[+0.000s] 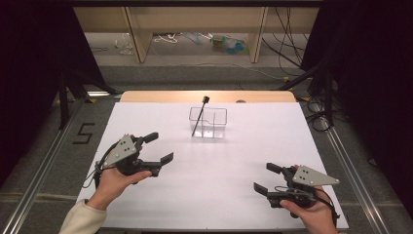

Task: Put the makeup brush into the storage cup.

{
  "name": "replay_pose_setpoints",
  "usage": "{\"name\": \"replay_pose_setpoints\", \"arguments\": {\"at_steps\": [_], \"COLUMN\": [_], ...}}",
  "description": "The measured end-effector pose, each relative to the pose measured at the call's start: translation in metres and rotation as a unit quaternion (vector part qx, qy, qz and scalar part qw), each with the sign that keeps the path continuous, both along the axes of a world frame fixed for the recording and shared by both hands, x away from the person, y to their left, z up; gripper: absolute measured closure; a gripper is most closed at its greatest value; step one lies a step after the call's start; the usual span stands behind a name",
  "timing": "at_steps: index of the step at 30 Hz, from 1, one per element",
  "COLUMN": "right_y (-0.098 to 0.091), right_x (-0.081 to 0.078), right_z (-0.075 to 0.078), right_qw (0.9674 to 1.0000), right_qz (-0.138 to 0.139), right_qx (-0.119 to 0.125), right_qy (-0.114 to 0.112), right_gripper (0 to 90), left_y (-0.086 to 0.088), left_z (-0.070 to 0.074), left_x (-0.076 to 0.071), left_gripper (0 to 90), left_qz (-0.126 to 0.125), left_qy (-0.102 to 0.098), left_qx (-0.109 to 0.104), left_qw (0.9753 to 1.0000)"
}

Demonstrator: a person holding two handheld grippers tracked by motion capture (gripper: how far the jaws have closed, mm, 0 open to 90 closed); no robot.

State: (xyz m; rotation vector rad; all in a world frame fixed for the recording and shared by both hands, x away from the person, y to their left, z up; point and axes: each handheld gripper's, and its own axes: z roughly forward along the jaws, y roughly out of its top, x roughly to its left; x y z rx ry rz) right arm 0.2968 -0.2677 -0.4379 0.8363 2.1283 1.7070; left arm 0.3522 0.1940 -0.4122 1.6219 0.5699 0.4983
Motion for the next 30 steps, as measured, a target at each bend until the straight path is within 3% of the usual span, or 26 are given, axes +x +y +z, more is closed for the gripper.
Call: {"name": "replay_pose_setpoints", "arguments": {"at_steps": [3, 4, 6, 7, 8, 9, 10, 11, 13, 14, 15, 16, 17, 18, 21, 24, 27, 28, 29, 30], "right_y": [0.000, -0.002, -0.001, -0.003, -0.001, -0.001, -0.001, 0.000, 0.000, 0.000, 0.000, -0.002, 0.000, -0.001, 0.000, -0.001, 0.000, -0.001, -0.002, 0.000], "right_x": [0.000, -0.001, -0.001, -0.002, -0.001, 0.001, 0.000, 0.000, 0.000, 0.002, 0.002, 0.002, 0.003, 0.001, 0.002, 0.002, 0.005, 0.007, 0.007, 0.009], "right_z": [0.000, 0.002, 0.002, 0.003, 0.001, 0.001, 0.001, 0.000, 0.000, 0.000, 0.000, 0.001, 0.000, 0.001, 0.000, 0.001, 0.001, 0.001, 0.002, 0.000], "right_qw": [1.0000, 0.9998, 0.9998, 0.9992, 0.9999, 0.9999, 0.9999, 1.0000, 1.0000, 0.9998, 0.9998, 0.9998, 0.9998, 0.9999, 0.9999, 0.9998, 0.9999, 0.9998, 0.9996, 0.9998], "right_qz": [0.000, -0.001, 0.000, -0.011, -0.002, 0.000, 0.000, 0.001, 0.000, -0.001, 0.000, -0.001, 0.001, 0.000, -0.001, 0.003, 0.002, 0.002, -0.002, -0.007], "right_qx": [0.000, -0.017, -0.018, -0.038, -0.015, -0.015, -0.016, -0.001, -0.001, -0.004, -0.004, -0.014, -0.005, -0.011, -0.010, -0.020, -0.013, -0.020, -0.027, -0.010], "right_qy": [0.001, 0.006, 0.007, 0.012, 0.003, -0.006, 0.000, 0.001, 0.002, -0.018, -0.018, -0.012, -0.017, 0.001, -0.011, -0.001, -0.002, -0.008, 0.000, -0.015], "right_gripper": [18.7, 18.7, 18.7, 18.7, 18.7, 18.8, 18.7, 18.8, 18.7, 18.7, 18.8, 18.7, 18.7, 18.7, 18.7, 18.7, 18.7, 18.8, 18.8, 18.8], "left_y": [0.002, 0.003, 0.005, 0.006, 0.007, 0.008, 0.009, 0.010, 0.013, 0.014, 0.016, 0.018, 0.020, 0.021, 0.026, 0.029, 0.030, 0.031, 0.031, 0.031], "left_z": [-0.003, -0.004, -0.005, -0.006, -0.006, -0.007, -0.008, -0.008, -0.009, -0.009, -0.010, -0.010, -0.011, -0.013, -0.017, -0.021, -0.022, -0.022, -0.023, -0.023], "left_x": [-0.005, -0.007, -0.011, -0.013, -0.015, -0.017, -0.019, -0.021, -0.026, -0.027, -0.028, -0.030, -0.031, -0.032, -0.036, -0.038, -0.037, -0.036, -0.036, -0.037], "left_gripper": [14.1, 14.1, 14.1, 14.2, 14.3, 14.3, 14.8, 14.8, 14.8, 14.8, 14.8, 14.8, 14.8, 14.8, 14.7, 14.7, 14.7, 14.7, 14.7, 14.7], "left_qz": [0.002, 0.003, 0.002, 0.003, 0.003, 0.005, 0.008, 0.008, 0.014, 0.016, 0.016, 0.019, 0.020, 0.021, 0.031, 0.036, 0.043, 0.043, 0.044, 0.045], "left_qy": [0.002, 0.003, 0.004, 0.004, 0.001, -0.001, -0.003, -0.006, -0.003, -0.005, -0.018, -0.017, -0.018, -0.020, -0.019, -0.017, -0.017, -0.020, -0.019, -0.019], "left_qx": [0.001, 0.001, 0.002, 0.000, 0.002, 0.000, -0.001, 0.000, -0.004, -0.005, 0.001, -0.001, 0.000, -0.002, 0.006, 0.007, 0.004, 0.005, 0.005, 0.004], "left_qw": [1.0000, 1.0000, 1.0000, 1.0000, 1.0000, 1.0000, 1.0000, 0.9999, 0.9999, 0.9998, 0.9997, 0.9997, 0.9996, 0.9996, 0.9993, 0.9992, 0.9989, 0.9989, 0.9988, 0.9988]}}
